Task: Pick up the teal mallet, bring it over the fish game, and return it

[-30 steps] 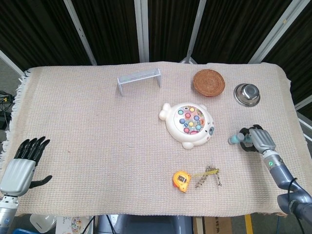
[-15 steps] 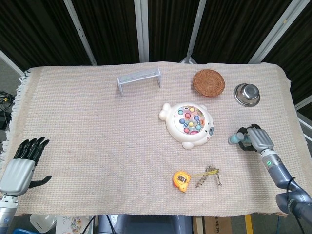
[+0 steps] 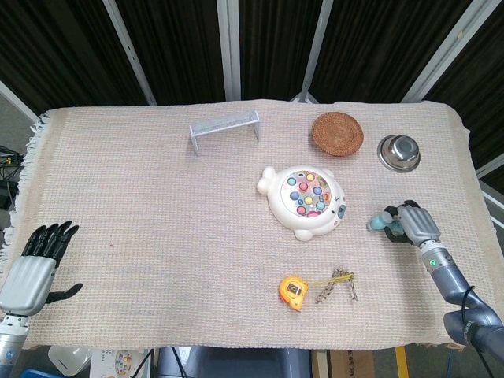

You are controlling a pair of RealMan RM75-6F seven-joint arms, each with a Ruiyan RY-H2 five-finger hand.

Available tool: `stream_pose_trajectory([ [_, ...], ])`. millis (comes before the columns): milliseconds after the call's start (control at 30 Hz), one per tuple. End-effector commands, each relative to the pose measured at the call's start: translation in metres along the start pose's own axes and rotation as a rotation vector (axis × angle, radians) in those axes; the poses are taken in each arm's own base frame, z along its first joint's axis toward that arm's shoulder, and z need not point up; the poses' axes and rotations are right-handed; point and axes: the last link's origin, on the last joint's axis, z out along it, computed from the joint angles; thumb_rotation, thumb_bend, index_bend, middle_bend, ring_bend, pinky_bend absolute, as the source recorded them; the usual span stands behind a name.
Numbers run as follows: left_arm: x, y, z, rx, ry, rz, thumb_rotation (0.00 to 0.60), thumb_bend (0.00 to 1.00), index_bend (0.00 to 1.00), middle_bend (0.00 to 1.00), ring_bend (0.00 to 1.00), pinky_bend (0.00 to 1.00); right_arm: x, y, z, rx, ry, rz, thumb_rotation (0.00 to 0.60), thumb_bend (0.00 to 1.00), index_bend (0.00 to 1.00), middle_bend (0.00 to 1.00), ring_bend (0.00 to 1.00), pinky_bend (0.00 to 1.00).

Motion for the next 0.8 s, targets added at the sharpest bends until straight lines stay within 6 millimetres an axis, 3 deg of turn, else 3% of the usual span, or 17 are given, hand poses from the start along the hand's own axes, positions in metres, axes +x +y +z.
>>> stream_pose_trajectory([
  [33,-0.0003,-0.0004,0.0001,0.001,-0.001,0.0,0.6,0.0,0.0,0.0,0.0,0.0,-0.0008,-0.0005,0.0,0.0,0.001,0.002,0.6,0.52,0.5,0.49,0.32,0.14],
  [400,-0.0009,-0.0005,0.001,-0.001,-0.004,0.0,0.6,0.0,0.0,0.0,0.0,0.0,-0.0028,-0.0003,-0.0011,0.002,0.015,0.01,0.6,0.57,0.6,0.56,0.37,0.18],
  [800,-0.0012,0.0003,0.0013,-0.002,-0.006,0.002,0.6,0.0,0.0,0.0,0.0,0.0,0.0037,-0.0066,-0.0063,0.056,0.079,0.039,0.6,0.69,0.81,0.71,0.52,0.28],
])
